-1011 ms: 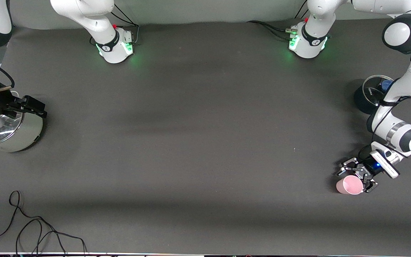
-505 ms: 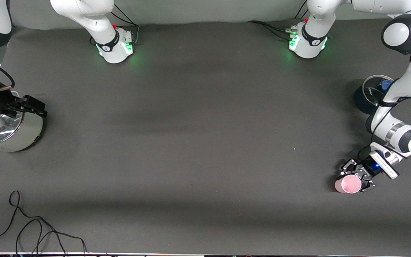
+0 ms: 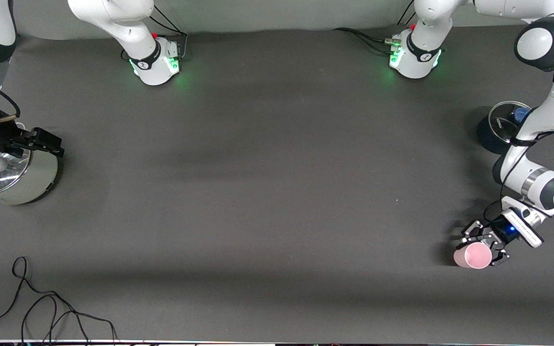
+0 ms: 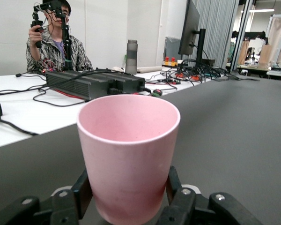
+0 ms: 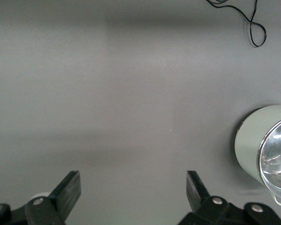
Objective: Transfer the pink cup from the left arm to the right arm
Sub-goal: 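Close the left gripper around the pink cup's rim, then lift the cup with the left gripper while the right gripper reaches over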
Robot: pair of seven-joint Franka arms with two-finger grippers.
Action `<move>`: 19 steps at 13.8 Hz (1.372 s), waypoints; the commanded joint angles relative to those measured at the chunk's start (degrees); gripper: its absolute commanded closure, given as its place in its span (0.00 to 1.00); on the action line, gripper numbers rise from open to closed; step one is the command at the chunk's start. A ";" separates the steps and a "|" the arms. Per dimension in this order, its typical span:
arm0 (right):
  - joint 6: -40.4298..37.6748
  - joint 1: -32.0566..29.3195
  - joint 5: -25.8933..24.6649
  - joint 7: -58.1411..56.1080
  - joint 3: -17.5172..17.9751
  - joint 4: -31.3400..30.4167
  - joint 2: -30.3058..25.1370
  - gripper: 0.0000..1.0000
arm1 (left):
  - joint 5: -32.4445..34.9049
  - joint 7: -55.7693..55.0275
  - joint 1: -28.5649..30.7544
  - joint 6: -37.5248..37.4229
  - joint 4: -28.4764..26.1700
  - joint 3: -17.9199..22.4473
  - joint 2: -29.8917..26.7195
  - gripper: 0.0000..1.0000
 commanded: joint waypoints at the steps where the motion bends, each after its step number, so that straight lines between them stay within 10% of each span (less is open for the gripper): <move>1: -0.82 0.25 0.09 -0.91 -0.41 1.15 0.25 0.00 | -1.13 -3.63 0.22 3.43 -2.58 -1.82 -4.62 0.45; 12: -0.91 -0.01 0.09 -0.91 -0.41 1.24 0.25 0.00 | -5.00 -7.24 12.17 53.60 -16.64 -48.90 -7.45 0.45; 19: -0.99 -0.27 0.09 -1.08 -0.49 1.33 0.25 0.00 | -7.64 -7.33 4.38 72.94 -21.05 -63.25 -7.88 0.46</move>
